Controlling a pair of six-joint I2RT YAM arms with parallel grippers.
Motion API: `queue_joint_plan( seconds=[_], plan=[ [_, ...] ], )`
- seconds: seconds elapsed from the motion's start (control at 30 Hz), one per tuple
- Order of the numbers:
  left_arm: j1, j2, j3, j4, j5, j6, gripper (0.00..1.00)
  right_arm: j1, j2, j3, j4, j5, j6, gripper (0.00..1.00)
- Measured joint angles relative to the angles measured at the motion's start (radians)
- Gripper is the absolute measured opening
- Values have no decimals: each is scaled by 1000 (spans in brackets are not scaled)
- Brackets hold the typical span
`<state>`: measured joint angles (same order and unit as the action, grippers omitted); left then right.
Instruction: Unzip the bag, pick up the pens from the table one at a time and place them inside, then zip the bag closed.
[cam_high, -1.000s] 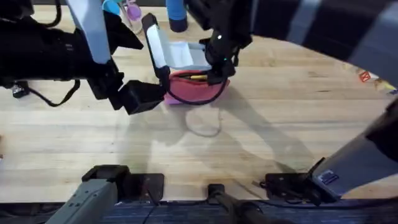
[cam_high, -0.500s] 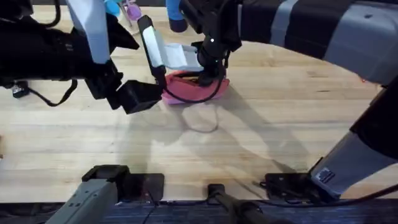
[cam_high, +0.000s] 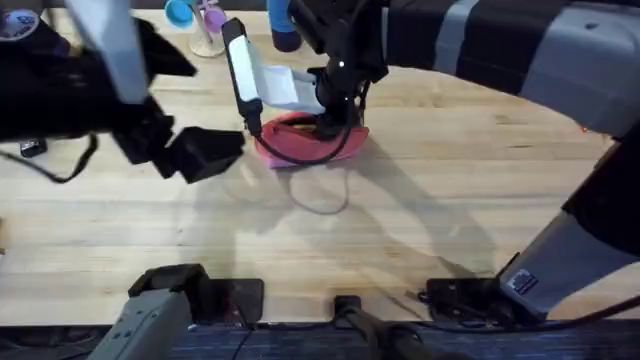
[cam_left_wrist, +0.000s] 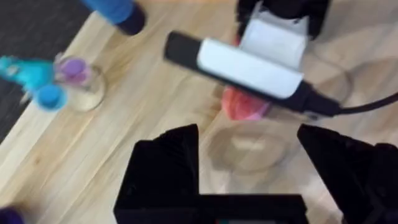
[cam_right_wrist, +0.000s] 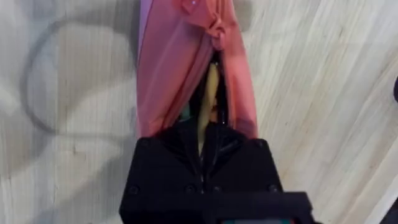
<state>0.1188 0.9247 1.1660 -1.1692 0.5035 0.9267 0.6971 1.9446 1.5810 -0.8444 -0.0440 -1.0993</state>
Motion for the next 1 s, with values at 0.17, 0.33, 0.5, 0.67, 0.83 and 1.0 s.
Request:
queue_joint_plan(
  seconds=[0.17, 0.33, 0.5, 0.67, 0.83, 1.0],
  plan=[
    [111, -36, 0, -46, 1, 6, 992, 0, 0, 0, 2, -2, 4, 31],
    [139, -34, 0, -88, -1, 75, 993, 0, 29, 3, -5, -3, 4, 31],
    [139, -34, 0, -93, -9, 94, 993, 0, 45, 10, -5, -5, 7, 31],
    [139, -34, 0, -99, -11, 99, 993, 0, 47, 10, 3, -6, 15, 269],
    [139, -34, 0, -109, -11, 100, 993, 0, 58, 10, 5, -5, 21, 957],
    [139, -13, 0, -128, -11, 145, 993, 0, 63, 10, 5, -5, 38, 997]
  ],
)
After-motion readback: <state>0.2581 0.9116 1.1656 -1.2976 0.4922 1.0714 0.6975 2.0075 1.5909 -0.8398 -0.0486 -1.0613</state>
